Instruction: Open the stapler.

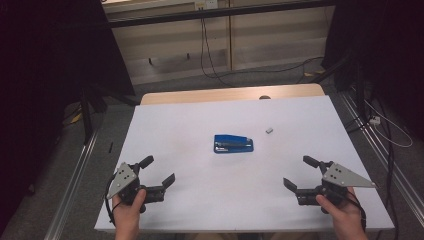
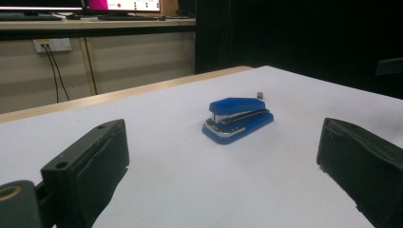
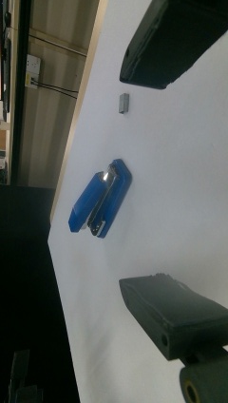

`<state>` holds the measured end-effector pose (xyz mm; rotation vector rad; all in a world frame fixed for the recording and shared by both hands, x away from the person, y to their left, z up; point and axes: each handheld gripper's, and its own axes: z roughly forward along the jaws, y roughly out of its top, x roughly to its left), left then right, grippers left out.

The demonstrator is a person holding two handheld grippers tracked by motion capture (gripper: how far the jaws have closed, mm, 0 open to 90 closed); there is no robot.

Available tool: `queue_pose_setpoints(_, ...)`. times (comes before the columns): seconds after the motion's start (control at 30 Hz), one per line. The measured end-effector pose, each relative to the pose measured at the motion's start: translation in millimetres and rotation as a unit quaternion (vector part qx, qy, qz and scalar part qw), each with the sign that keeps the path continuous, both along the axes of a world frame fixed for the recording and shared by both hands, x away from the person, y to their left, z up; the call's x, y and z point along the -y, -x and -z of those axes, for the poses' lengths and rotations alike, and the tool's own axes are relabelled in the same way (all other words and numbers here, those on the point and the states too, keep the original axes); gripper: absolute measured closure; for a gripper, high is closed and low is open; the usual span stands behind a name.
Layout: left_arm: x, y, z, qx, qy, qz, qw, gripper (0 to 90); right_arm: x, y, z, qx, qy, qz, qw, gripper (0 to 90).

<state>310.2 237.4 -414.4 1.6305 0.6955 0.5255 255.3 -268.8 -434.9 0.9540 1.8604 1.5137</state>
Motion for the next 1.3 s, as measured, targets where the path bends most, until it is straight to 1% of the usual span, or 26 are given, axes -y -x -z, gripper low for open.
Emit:
queue_pose_setpoints(0.23,2.6,-0.5,-0.1,-0.001,-0.004,0.005,1.0,3.4,-0.4,-1.2,0.0,0.0,-0.001,0.001,1.0,3.8)
queue_pose_setpoints(0.33,5.1,-1.2,-0.1,-0.004,-0.001,0.008,1.0,3.4,-0.9,-1.8,0.1,0.001,0.004,0.001,1.0,3.9)
queue_pose_setpoints(0.4,6.5,-2.9,-0.2,-0.002,-0.006,0.013,0.9999,3.4,-0.9,-4.0,0.1,0.001,0.008,0.004,1.0,3.8)
queue_pose_setpoints(0.43,7.6,-3.2,-0.3,-0.004,-0.005,0.013,0.9999,3.4,-0.9,-4.0,0.1,0.001,0.008,0.004,1.0,3.8)
queue_pose_setpoints(0.5,9.5,-5.0,-0.5,-0.006,-0.004,0.014,0.9999,3.4,-2.6,-6.6,0.4,0.001,0.017,0.004,0.9998,3.8)
queue_pose_setpoints(0.53,10.8,-5.8,-0.9,-0.008,0.0,0.013,0.9999,3.3,-3.6,-7.5,0.4,0.002,0.02,0.003,0.9998,3.9)
queue_pose_setpoints(0.6,12.6,-8.5,-2.1,-0.008,0.003,0.013,0.9999,3.3,-4.3,-8.8,0.5,0.003,0.022,0.003,0.9998,3.8)
queue_pose_setpoints(0.67,15.1,-11.2,-2.9,-0.01,0.004,0.017,0.9998,3.1,-6.3,-13.0,0.6,0.004,0.027,0.011,0.9996,2.7)
queue_pose_setpoints(0.7,16.9,-12.4,-3.1,-0.012,0.005,0.018,0.9997,2.9,-6.8,-14.8,0.3,0.004,0.027,0.014,0.9995,2.6)
queue_pose_setpoints(0.73,20.9,-15.6,-3.4,-0.016,0.003,0.025,0.9996,2.9,-7.2,-16.9,-0.3,0.005,0.027,0.016,0.9995,2.6)
queue_pose_setpoints(0.77,20.9,-15.6,-3.4,-0.016,0.003,0.025,0.9996,2.9,-7.9,-18.7,-1.0,0.004,0.026,0.018,0.9995,2.6)
queue_pose_setpoints(0.8,23.2,-17.1,-3.6,-0.019,0.004,0.027,0.9994,2.9,-7.9,-18.7,-1.0,0.004,0.026,0.018,0.9995,2.6)
queue_pose_setpoints(0.83,26.3,-18.6,-3.7,-0.023,0.007,0.03,0.9993,2.6,-9.8,-22.7,-2.8,0.007,0.028,0.02,0.9994,2.6)
queue_pose_setpoints(0.87,31.9,-22.3,-4.3,-0.026,-0.001,0.037,0.999,2.6,-10.9,-24.9,-3.7,0.009,0.03,0.02,0.9993,2.6)
queue_pose_setpoints(0.9,31.9,-22.3,-4.3,-0.026,-0.001,0.037,0.999,2.6,-10.9,-24.9,-3.7,0.009,0.03,0.02,0.9993,2.6)
queue_pose_setpoints(0.93,35.2,-23.8,-4.2,-0.03,0.0,0.04,0.9988,2.6,-12.2,-27.0,-4.5,0.009,0.031,0.02,0.9993,2.6)
queue_pose_setpoints(0.97,41.0,-27.7,-4.0,-0.032,-0.005,0.047,0.9984,2.3,-14.7,-30.9,-5.8,0.011,0.035,0.019,0.9991,2.7)
queue_pose_setpoints(1.03,43.6,-29.5,-3.9,-0.031,-0.009,0.047,0.9983,2.2,-16.1,-32.8,-6.2,0.01,0.037,0.019,0.9991,2.7)
queue_pose_setpoints(1.07,46.7,-31.4,-3.6,-0.035,-0.007,0.051,0.9981,2.2,-17.5,-34.7,-6.6,0.01,0.038,0.019,0.999,2.8)
queue_pose_setpoints(1.1,49.1,-33.3,-3.6,-0.035,-0.01,0.051,0.998,2.2,-18.7,-36.7,-7.1,0.011,0.039,0.019,0.999,2.8)
queue_pose_setpoints(1.13,51.8,-35.2,-3.3,-0.037,-0.008,0.053,0.9979,2.2,-21.0,-40.7,-8.2,0.014,0.041,0.02,0.9989,2.9)
queue_pose_setpoints(1.23,58.3,-42.1,-2.5,-0.043,-0.006,0.053,0.9976,2.1,-23.3,-47.7,-9.4,0.013,0.037,0.023,0.999,2.9)
queue_pose_setpoints(1.27,60.1,-44.7,-2.2,-0.043,-0.006,0.055,0.9976,2.1,-23.3,-47.7,-9.4,0.013,0.037,0.023,0.999,2.9)
queue_pose_setpoints(1.3,62.2,-47.0,-2.0,-0.046,-0.005,0.054,0.9975,2.1,-24.6,-52.4,-9.6,0.011,0.031,0.024,0.9992,2.9)
